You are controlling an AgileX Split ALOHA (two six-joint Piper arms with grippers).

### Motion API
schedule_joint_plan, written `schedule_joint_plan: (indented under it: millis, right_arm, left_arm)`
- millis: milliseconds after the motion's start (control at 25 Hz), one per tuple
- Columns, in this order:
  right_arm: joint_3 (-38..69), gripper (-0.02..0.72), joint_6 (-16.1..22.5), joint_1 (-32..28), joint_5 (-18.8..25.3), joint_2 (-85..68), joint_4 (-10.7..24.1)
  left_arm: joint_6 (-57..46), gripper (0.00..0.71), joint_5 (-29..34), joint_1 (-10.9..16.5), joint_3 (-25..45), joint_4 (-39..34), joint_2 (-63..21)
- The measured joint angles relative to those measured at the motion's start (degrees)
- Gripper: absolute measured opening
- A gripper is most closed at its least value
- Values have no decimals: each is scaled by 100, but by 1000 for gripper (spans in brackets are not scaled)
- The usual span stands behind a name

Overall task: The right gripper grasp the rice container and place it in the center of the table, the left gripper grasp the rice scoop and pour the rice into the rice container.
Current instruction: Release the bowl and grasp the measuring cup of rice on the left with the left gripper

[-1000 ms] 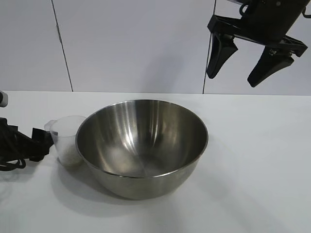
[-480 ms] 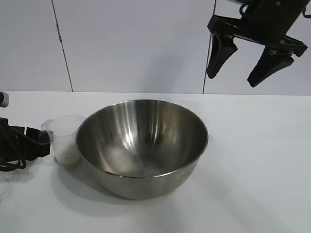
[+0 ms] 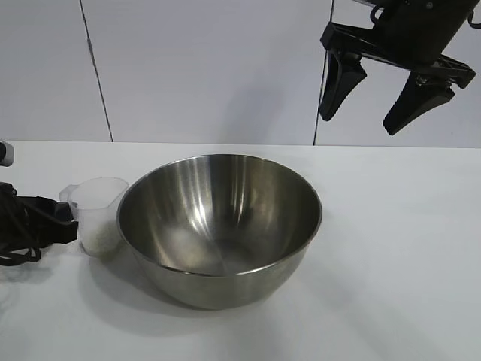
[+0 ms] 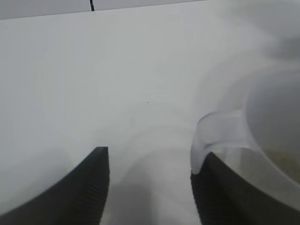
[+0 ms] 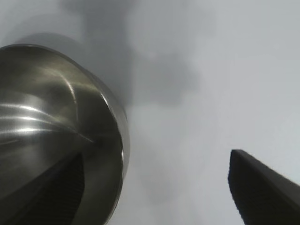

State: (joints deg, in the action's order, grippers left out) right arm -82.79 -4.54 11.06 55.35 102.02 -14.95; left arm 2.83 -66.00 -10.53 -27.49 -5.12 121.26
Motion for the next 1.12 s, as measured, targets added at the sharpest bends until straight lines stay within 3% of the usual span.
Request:
schedule_joint_plan:
  millis: [360, 560, 640, 1120]
  right_arm:
    - [0, 580, 0, 0, 0, 0, 0]
    - [0, 579, 0, 0, 0, 0, 0]
    - [0, 578, 0, 0, -12, 0, 0]
    - [0, 578, 0, 0, -13, 0, -5]
  left_arm:
    - [11, 246, 0, 0, -218, -260, 0]
    - [24, 58, 0, 0, -218, -260, 0]
    - [30, 24, 0, 0, -218, -267, 0]
    - [53, 9, 27, 0, -218, -541, -628]
